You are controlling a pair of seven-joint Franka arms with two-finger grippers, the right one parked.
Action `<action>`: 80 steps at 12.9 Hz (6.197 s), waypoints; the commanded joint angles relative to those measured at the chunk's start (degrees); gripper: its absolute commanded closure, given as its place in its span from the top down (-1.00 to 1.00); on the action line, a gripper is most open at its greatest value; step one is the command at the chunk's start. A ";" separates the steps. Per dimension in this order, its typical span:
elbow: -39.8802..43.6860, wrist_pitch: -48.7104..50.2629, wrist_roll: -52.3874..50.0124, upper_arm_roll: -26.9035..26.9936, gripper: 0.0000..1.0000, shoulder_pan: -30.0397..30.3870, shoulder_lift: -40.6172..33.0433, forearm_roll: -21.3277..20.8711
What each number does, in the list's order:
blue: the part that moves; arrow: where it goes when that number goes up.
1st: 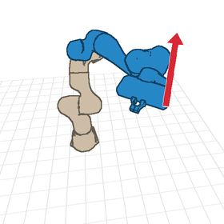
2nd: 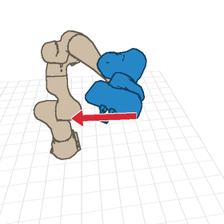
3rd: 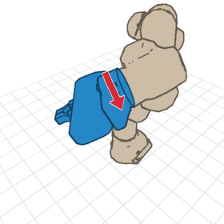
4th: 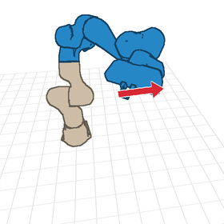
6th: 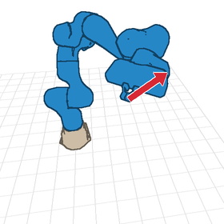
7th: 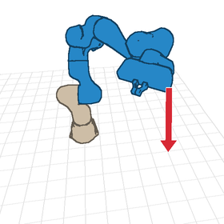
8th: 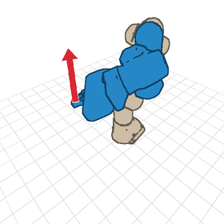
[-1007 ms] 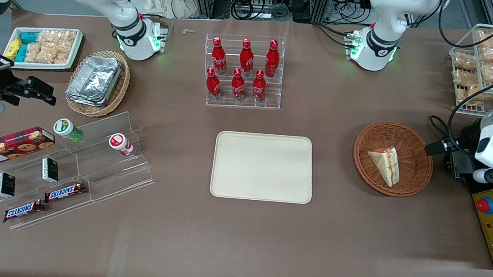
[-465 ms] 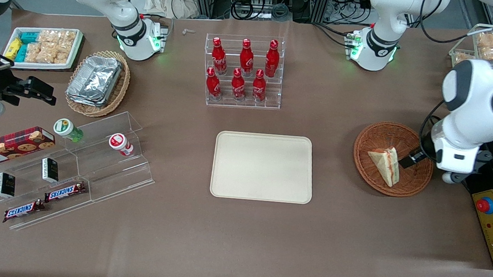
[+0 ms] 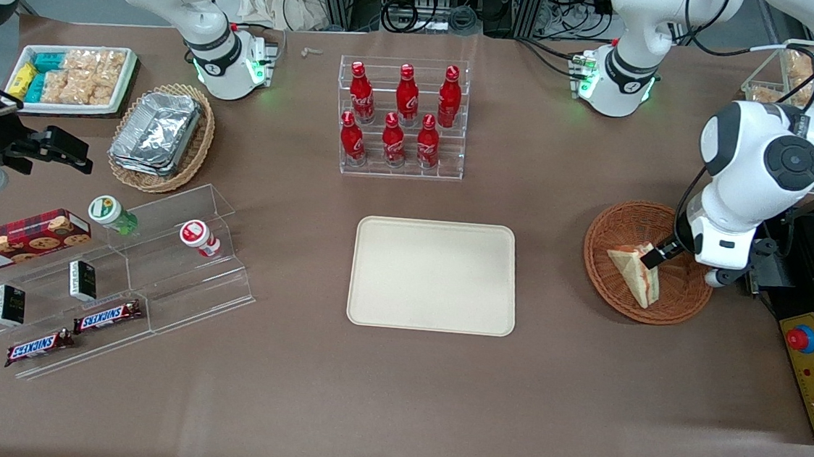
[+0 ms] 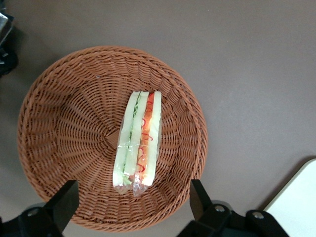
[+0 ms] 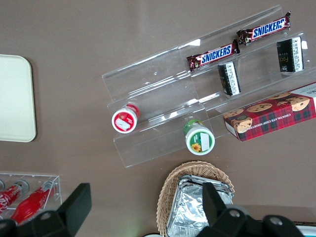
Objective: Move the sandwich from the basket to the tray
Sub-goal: 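Lower the left gripper and close it on the wrapped sandwich, then lift the sandwich up out of the basket with the left gripper, then carry the held sandwich over the cream tray with the left gripper, then lower the sandwich onto the tray and open the left gripper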
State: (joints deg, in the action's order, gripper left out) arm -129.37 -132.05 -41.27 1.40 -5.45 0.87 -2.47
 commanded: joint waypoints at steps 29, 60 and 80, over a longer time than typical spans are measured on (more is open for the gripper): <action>-7.32 -7.04 6.28 0.53 -1.00 0.52 -1.12 -1.04; 26.11 -9.08 4.01 -16.08 -1.00 -12.57 29.45 -8.34; 17.32 -16.04 -0.56 -15.02 -0.83 -12.84 29.55 -11.41</action>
State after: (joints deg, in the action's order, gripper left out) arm -108.29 -146.85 -39.20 -13.90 -17.77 33.29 -12.39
